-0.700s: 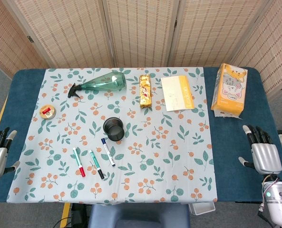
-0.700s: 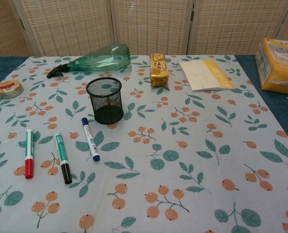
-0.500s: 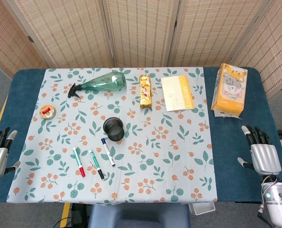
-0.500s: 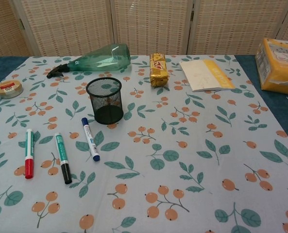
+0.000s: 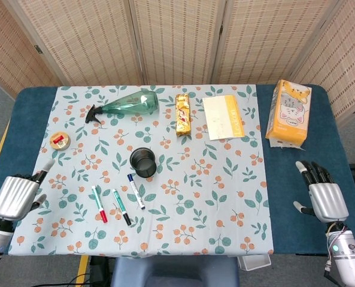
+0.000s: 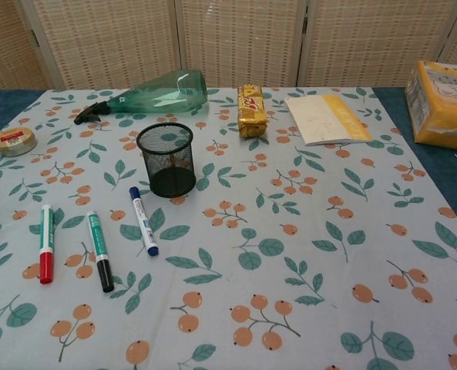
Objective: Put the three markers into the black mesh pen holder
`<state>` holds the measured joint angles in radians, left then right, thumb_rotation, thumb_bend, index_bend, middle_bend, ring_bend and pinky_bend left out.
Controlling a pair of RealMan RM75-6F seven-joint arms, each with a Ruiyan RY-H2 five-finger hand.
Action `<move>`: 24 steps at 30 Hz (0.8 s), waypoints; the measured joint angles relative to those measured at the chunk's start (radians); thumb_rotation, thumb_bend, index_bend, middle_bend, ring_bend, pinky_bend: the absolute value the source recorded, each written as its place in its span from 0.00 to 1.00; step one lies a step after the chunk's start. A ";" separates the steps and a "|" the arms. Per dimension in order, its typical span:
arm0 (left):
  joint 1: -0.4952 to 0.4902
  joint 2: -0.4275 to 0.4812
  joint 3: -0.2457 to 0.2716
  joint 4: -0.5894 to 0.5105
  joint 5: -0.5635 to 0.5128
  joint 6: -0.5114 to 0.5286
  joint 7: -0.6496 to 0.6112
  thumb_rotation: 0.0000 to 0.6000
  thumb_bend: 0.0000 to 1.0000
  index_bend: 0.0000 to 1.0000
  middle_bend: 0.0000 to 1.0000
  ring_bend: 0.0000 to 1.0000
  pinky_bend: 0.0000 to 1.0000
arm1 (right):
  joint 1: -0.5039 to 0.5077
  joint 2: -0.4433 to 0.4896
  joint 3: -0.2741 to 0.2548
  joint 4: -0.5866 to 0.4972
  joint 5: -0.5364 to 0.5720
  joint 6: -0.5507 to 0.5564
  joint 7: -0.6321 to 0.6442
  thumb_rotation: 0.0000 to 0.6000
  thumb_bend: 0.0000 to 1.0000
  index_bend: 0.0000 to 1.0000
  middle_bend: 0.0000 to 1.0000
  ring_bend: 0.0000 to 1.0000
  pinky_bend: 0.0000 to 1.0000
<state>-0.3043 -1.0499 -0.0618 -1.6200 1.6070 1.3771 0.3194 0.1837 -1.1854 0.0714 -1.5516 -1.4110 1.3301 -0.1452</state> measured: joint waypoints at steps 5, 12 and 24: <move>-0.094 -0.036 0.037 0.170 0.159 -0.025 -0.264 1.00 0.23 0.40 0.94 0.97 0.95 | 0.007 -0.015 0.003 0.007 0.015 -0.012 -0.026 1.00 0.16 0.02 0.04 0.05 0.11; -0.237 -0.109 0.101 0.350 0.280 -0.117 -0.510 1.00 0.23 0.44 0.94 0.97 0.95 | 0.021 -0.026 0.003 0.015 0.027 -0.040 -0.039 1.00 0.16 0.02 0.04 0.05 0.11; -0.331 -0.240 0.171 0.540 0.335 -0.164 -0.681 1.00 0.23 0.48 0.94 0.97 0.95 | 0.022 -0.019 -0.003 0.020 0.019 -0.040 -0.022 1.00 0.15 0.02 0.04 0.05 0.11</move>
<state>-0.6352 -1.2896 0.1097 -1.0804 1.9419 1.2134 -0.3613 0.2053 -1.2047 0.0688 -1.5320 -1.3924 1.2903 -0.1670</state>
